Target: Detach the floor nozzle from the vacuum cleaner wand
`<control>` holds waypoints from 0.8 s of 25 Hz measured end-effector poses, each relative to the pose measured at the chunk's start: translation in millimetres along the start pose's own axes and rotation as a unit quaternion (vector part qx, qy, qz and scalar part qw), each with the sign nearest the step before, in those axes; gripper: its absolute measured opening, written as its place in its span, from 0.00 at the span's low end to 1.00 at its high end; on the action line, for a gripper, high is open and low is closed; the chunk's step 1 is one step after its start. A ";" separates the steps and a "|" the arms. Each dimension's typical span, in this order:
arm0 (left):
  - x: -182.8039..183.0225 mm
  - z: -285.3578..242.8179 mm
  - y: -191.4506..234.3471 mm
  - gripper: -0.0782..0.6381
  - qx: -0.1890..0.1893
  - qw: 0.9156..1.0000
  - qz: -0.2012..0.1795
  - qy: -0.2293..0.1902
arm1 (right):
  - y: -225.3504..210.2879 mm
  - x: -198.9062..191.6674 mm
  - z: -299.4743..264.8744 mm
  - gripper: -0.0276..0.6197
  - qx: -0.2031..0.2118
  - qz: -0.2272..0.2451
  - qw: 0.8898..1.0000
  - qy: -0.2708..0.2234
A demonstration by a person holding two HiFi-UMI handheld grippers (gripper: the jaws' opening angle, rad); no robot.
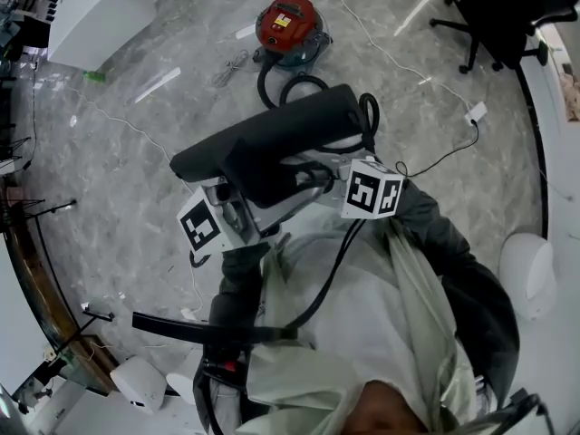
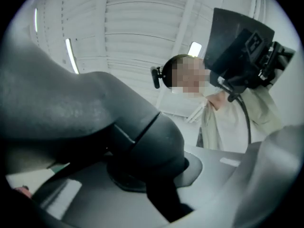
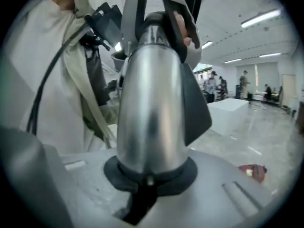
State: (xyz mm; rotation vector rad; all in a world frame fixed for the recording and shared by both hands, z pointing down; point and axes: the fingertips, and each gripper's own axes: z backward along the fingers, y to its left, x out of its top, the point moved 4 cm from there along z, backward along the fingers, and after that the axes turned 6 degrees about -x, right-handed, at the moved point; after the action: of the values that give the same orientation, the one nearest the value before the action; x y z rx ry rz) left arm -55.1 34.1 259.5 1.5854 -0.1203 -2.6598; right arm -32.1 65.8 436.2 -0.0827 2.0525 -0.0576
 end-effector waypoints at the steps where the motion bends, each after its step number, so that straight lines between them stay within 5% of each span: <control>1: 1.6 1.5 7.7 0.21 0.032 0.999 0.003 -0.007 | -7.0 1.6 -1.0 0.11 -0.044 -0.008 0.999 -0.004; 4: 7.0 7.4 31.8 0.22 0.156 0.988 -0.004 -0.017 | -30.3 3.3 -3.9 0.10 -0.225 -0.026 0.974 -0.001; 6: 4.5 14.3 44.4 0.22 0.255 0.967 -0.009 -0.011 | -40.9 -1.0 -5.2 0.10 -0.310 -0.031 0.950 0.012; 8: 1.1 23.8 52.7 0.22 0.329 0.944 -0.007 -0.011 | -46.8 -4.7 -7.6 0.10 -0.344 -0.030 0.938 0.025; 10: -0.4 31.6 54.6 0.22 0.350 0.936 -0.001 -0.020 | -47.2 -7.1 -10.1 0.10 -0.338 -0.022 0.940 0.036; 13: -1.4 30.8 47.4 0.22 0.292 0.956 0.007 -0.028 | -38.8 -10.3 -10.4 0.11 -0.256 -0.005 0.966 0.039; 16: 3.3 17.9 28.6 0.21 0.164 0.986 -0.004 -0.032 | -23.4 -6.4 -3.7 0.11 -0.104 0.005 0.994 0.026; 18: 7.4 10.0 10.1 0.21 0.068 0.997 -0.014 -0.030 | -10.4 0.5 2.6 0.11 -0.011 0.012 1.000 0.016; 20: 10.8 4.7 0.6 0.21 0.017 0.999 -0.022 -0.024 | -6.0 7.2 5.4 0.11 0.013 0.018 1.000 0.003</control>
State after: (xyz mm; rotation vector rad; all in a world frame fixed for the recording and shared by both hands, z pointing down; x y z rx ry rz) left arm -64.3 32.8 252.4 1.5526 -0.1346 -2.7434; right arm -30.5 59.2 427.8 -0.0302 2.0591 -0.0624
